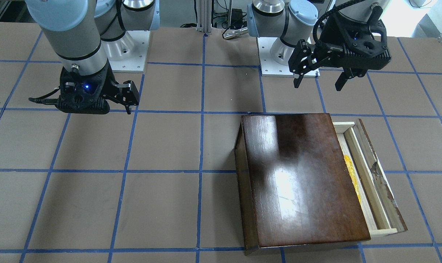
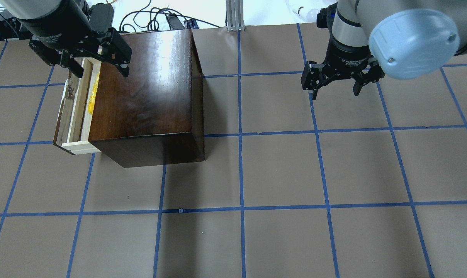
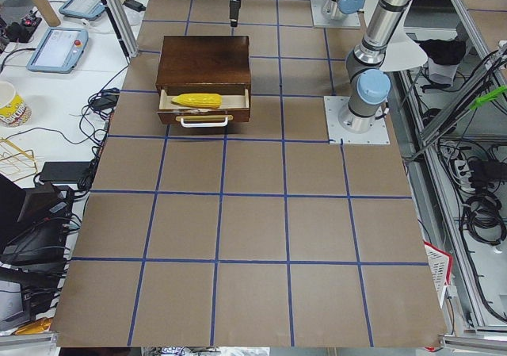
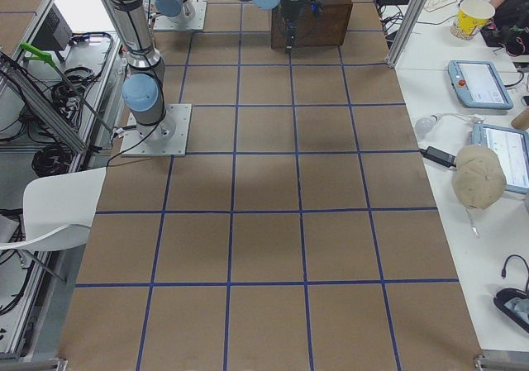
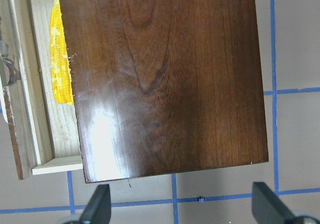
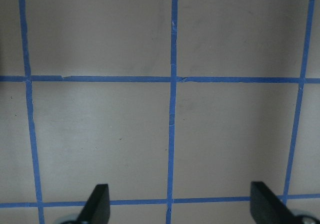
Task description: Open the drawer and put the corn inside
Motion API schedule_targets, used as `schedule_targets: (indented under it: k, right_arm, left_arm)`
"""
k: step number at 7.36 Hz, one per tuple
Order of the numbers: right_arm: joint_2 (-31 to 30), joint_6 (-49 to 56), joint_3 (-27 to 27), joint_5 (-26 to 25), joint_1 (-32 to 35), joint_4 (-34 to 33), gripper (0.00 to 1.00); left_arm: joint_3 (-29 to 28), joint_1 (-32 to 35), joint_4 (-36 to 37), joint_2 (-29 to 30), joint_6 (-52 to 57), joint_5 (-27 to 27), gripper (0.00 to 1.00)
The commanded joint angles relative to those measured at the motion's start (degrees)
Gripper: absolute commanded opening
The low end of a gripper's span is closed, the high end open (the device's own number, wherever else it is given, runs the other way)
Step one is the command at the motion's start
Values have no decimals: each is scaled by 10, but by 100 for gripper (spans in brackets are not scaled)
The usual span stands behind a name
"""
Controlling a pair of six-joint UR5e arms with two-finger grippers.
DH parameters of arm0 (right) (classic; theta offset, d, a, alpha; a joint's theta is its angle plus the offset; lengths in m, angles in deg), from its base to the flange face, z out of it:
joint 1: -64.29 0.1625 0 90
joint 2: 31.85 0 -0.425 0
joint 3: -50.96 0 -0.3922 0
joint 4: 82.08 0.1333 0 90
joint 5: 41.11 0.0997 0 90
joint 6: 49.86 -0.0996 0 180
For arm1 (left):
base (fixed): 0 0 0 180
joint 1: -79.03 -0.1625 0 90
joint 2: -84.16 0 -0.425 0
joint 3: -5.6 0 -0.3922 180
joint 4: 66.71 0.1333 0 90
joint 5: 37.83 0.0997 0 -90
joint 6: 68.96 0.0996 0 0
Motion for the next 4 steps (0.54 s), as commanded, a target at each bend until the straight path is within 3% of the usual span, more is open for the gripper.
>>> schedule_targets:
  k: [1, 4]
  right_arm:
    - [1, 0, 0, 0, 0, 0, 100]
    - [1, 0, 0, 0, 0, 0, 100]
  left_arm:
    - [-1, 0, -34, -8, -9, 3, 100]
    - [-2, -2, -39, -6, -9, 4, 100]
